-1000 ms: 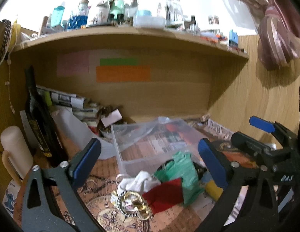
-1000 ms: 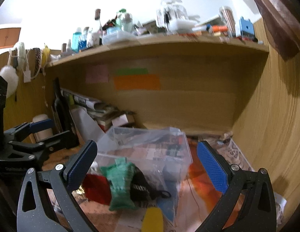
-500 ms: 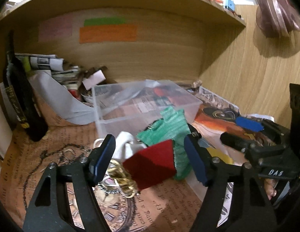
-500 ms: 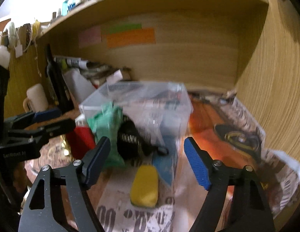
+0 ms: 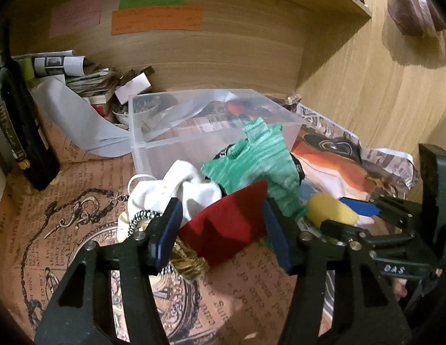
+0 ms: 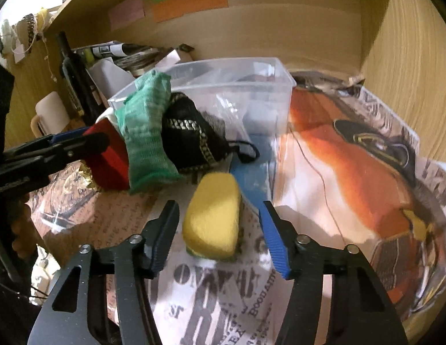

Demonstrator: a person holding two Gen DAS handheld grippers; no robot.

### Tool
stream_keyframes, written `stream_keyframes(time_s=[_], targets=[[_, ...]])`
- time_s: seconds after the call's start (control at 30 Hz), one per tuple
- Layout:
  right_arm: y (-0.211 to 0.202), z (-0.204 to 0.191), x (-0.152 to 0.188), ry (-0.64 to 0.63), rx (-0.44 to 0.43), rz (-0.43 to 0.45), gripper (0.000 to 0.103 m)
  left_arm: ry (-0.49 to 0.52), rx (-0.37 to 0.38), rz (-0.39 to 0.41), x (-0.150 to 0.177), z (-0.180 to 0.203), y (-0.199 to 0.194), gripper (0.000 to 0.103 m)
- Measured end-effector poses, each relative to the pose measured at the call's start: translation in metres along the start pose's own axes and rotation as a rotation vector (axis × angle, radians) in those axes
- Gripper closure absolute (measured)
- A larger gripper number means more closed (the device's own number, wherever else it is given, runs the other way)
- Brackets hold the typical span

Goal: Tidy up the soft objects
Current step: 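Grasp the yellow sponge with the right tool while the left tool grasps the red velvet pouch, then carry the sponge and pouch over the clear box and open both tools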

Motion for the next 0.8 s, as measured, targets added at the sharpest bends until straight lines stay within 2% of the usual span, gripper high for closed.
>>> stream_keyframes(time_s=[0.17, 0.33, 0.43, 0.47, 0.6, 0.8], targets=[[0.0, 0.002, 0.001, 0.006, -0.009, -0.001, 0.059, 0.027, 0.028, -0.028, 0.009, 0.005, -0.002, 0.045], [0.001, 0.003, 0.002, 0.012, -0.024, -0.009, 0.065, 0.026, 0.051, -0.108, 0.021, 0.009, 0.014, 0.046], [0.002, 0.003, 0.002, 0.013, -0.03, -0.012, 0.07, 0.015, 0.066, -0.159, 0.029, 0.009, 0.028, 0.061], [0.001, 0.003, 0.002, 0.014, -0.031, -0.01, 0.071, 0.012, 0.066, -0.175, 0.031, 0.008, 0.032, 0.069], [-0.004, 0.005, 0.001, 0.019, -0.032, 0.008, 0.073, -0.007, 0.063, -0.163, 0.032, 0.003, 0.028, 0.082], [-0.016, 0.005, -0.007, 0.021, -0.033, 0.06, 0.073, 0.01, 0.048, -0.097, 0.023, 0.003, 0.004, 0.086]])
Point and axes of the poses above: each gripper's, at about its wrist camera, not at the fingertips, and y roughly the way its jaws point, z to its right, x to its underside, the point moved 3 cm from there along y, roughly the way its jaws point, and after that the axes turned 12 degrees about y, right-handed, at the moved point
